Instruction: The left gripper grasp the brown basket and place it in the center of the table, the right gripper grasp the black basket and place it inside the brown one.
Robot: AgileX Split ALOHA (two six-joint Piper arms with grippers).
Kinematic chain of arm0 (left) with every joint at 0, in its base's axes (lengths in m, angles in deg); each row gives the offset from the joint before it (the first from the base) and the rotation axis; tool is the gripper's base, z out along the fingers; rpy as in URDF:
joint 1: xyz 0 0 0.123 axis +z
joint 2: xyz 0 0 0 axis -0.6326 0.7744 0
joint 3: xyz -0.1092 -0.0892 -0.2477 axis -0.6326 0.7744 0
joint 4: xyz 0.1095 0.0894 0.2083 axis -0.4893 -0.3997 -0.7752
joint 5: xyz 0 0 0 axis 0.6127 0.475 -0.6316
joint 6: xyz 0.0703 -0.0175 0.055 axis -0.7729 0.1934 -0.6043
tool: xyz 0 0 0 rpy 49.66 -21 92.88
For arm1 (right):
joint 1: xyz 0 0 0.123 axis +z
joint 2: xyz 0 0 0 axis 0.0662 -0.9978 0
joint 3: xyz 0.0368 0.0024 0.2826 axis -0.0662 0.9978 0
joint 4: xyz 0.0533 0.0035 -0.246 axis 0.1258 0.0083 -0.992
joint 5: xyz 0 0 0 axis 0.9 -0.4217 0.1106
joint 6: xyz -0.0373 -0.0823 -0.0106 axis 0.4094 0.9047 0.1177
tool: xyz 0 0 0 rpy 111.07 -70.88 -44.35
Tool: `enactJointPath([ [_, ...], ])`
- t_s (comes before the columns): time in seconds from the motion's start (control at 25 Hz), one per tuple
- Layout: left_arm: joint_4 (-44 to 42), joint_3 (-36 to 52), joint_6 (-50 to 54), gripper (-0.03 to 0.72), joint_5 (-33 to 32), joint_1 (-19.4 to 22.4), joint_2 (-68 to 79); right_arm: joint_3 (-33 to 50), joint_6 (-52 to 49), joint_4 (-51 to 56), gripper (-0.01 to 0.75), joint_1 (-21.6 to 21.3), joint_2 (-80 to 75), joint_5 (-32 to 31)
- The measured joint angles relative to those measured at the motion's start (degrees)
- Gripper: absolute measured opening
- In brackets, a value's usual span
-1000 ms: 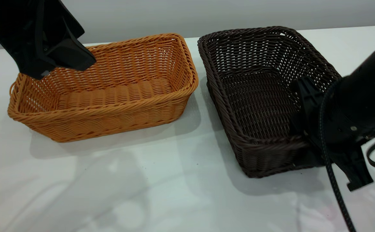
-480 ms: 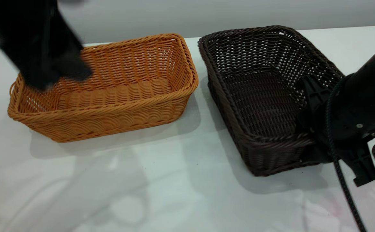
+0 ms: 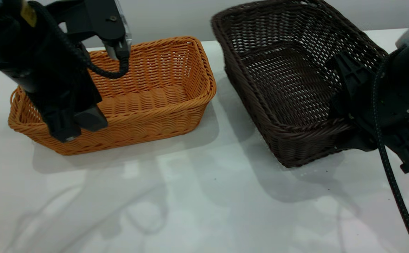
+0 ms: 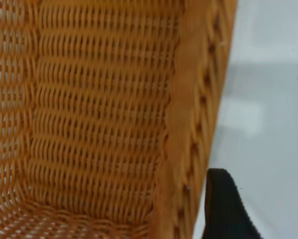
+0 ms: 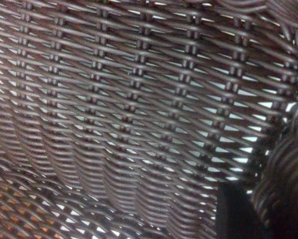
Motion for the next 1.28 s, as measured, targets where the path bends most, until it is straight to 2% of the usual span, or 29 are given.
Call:
enactJointPath([
  [0.2,-6.1,-3.1,5.5,0.330,-0.8,0.0,1.1,-0.1,3.7,-0.1,0.232,0.0,0.6,0.0],
  [0.36,-5.8,-4.0,5.8,0.330,-2.3,0.0,3.1,-0.1,3.7,0.1,0.231,0.0,0.6,0.0],
  [0.84,-5.7,-5.1,5.4,0.330,-0.4,0.0,8.7,-0.3,4.7,0.2,0.231,0.0,0.6,0.8],
  [1.28,-5.7,-10.5,4.1,0.330,1.1,0.0,15.9,-5.2,10.0,0.1,0.231,-0.3,3.4,-1.1],
])
